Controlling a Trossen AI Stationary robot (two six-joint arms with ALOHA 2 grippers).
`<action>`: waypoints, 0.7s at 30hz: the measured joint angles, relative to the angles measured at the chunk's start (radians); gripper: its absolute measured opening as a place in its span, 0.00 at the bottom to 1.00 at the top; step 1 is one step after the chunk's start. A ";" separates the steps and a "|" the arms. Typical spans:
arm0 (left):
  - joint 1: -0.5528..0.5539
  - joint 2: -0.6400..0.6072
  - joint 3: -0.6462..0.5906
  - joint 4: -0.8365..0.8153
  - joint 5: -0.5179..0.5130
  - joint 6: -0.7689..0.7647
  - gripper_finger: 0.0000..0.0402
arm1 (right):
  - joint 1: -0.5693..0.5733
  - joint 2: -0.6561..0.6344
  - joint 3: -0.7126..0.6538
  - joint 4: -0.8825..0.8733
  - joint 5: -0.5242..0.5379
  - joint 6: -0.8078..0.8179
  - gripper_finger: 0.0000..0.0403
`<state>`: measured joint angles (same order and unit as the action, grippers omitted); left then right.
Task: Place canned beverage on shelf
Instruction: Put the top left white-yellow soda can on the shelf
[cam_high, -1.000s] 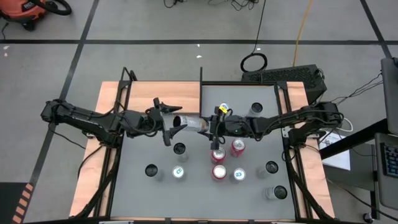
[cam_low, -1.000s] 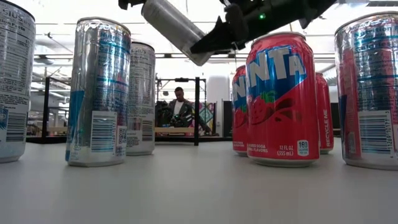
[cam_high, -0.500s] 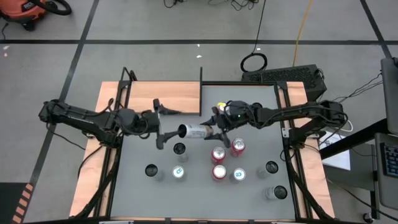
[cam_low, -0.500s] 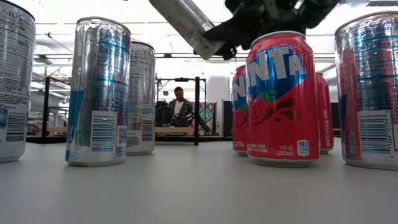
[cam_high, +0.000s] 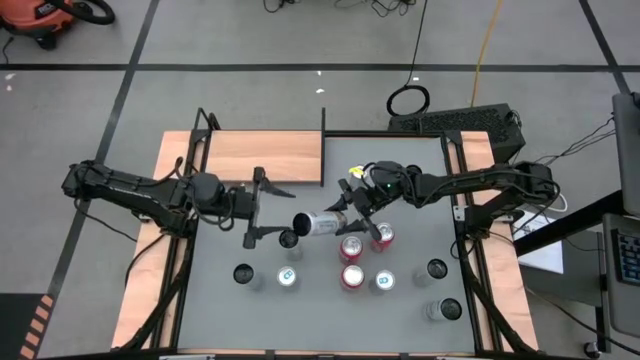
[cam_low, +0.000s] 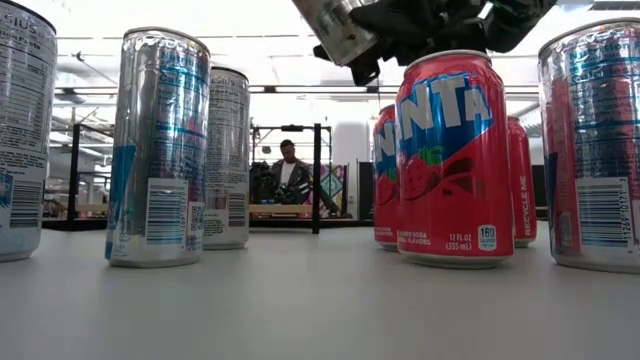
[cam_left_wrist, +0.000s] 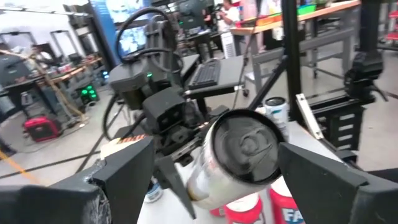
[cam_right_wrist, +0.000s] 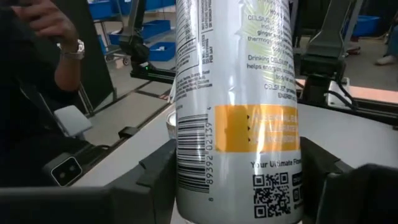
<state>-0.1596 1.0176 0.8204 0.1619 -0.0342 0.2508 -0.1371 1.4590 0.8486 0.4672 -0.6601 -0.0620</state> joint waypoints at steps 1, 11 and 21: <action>0.000 0.000 0.000 0.000 0.009 0.000 0.85 | 0.000 0.000 0.000 -0.001 0.000 0.000 0.47; 0.000 0.009 -0.025 -0.018 0.089 0.062 0.85 | 0.000 0.000 0.000 0.000 -0.033 -0.001 0.47; -0.006 0.062 -0.043 -0.005 0.082 0.134 0.85 | -0.008 0.000 0.000 -0.059 -0.081 0.005 0.47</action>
<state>-0.1651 1.0798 0.7776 0.1567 0.0480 0.3847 -0.1446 1.4590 0.8486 0.4082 -0.7414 -0.0573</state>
